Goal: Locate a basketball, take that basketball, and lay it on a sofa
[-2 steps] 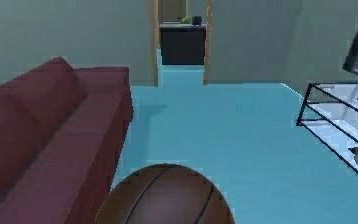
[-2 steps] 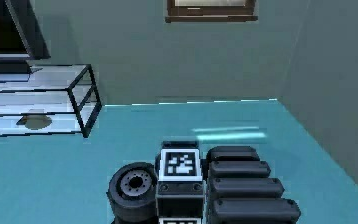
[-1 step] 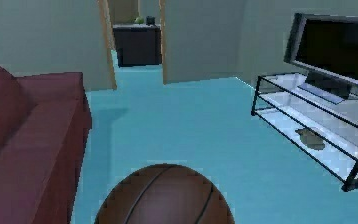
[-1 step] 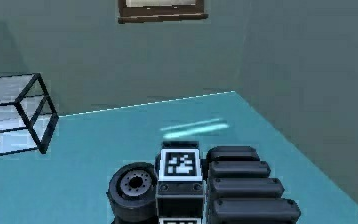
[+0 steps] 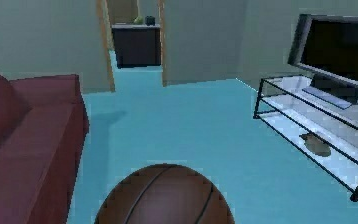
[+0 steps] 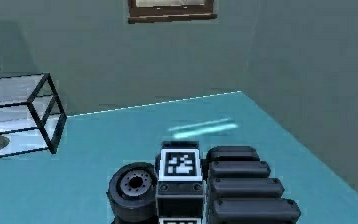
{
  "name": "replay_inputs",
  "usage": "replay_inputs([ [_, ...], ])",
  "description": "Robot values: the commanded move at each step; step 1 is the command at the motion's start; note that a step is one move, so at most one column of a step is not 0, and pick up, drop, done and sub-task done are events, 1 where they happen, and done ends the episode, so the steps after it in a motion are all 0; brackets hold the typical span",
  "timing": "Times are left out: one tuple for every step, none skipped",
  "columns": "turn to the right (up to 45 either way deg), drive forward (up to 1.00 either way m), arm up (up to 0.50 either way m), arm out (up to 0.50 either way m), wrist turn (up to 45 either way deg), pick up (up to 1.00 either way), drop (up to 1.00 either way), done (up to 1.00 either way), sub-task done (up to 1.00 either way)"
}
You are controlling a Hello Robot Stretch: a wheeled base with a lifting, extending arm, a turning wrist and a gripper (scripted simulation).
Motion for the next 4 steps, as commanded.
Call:
replay_inputs([
  [-18.0, 0.0, 0.0, 0.0, 0.0, 0.0, 0.0, 0.0, 0.0],
  [0.0, 1.0, 0.0, 0.0, 0.0, 0.0, 0.0, 0.0, 0.0],
  [0.0, 0.45, 0.0, 0.0, 0.0, 0.0, 0.0, 0.0, 0.0],
  [6.0, 0.0, 0.0, 0.0, 0.0, 0.0, 0.0, 0.0, 0.0],
])
